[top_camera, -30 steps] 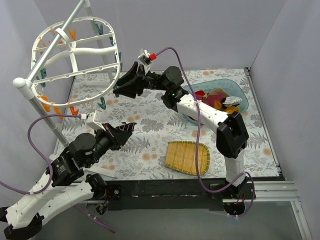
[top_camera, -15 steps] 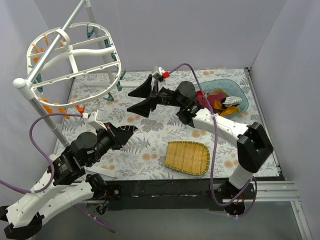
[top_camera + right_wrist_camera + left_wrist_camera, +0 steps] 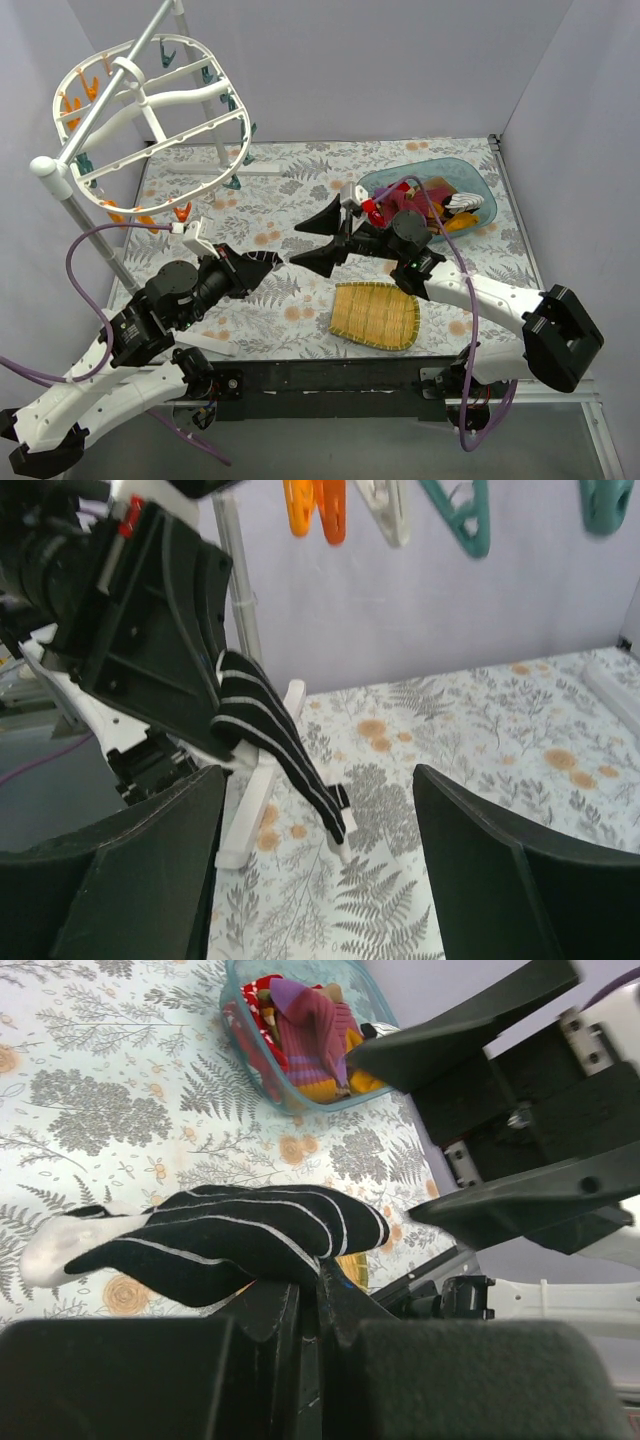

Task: Remove the socks clipped to the hanger
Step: Place the sock in the bin.

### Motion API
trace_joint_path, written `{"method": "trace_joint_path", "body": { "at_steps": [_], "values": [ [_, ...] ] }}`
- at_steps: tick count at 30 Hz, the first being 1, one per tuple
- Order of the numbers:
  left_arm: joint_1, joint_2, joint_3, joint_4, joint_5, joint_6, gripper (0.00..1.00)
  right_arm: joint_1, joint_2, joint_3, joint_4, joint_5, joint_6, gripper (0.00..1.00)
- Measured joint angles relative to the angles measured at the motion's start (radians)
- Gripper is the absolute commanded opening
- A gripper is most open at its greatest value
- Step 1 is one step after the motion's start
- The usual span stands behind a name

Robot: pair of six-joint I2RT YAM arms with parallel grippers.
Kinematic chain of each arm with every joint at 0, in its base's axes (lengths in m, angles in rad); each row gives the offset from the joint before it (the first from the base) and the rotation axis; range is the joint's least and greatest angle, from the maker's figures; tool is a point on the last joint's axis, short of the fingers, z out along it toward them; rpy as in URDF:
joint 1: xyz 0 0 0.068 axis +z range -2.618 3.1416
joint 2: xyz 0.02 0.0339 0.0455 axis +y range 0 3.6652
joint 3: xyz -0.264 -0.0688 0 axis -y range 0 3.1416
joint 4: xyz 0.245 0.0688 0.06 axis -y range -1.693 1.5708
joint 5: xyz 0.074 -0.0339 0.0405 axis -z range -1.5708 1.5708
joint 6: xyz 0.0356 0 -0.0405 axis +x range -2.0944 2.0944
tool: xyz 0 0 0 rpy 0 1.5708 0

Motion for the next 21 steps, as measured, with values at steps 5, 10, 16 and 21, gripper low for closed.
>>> {"method": "trace_joint_path", "body": {
  "at_steps": [5, 10, 16, 21],
  "values": [
    [0.0, 0.028, 0.0, 0.036, 0.037, -0.003, 0.0, 0.068, 0.021, -0.04, -0.038, 0.047, -0.055, 0.82],
    [0.0, 0.051, 0.0, 0.064, 0.066, -0.009, 0.0, 0.134, 0.085, -0.028, -0.063, 0.084, -0.096, 0.75],
    [0.0, 0.055, 0.0, 0.089, 0.084, -0.016, 0.08, 0.138, 0.126, -0.023, -0.076, 0.13, -0.105, 0.01],
    [0.0, 0.056, 0.0, 0.098, 0.097, -0.014, 0.69, 0.138, 0.127, -0.021, -0.072, 0.183, -0.088, 0.01]
  ]
}}
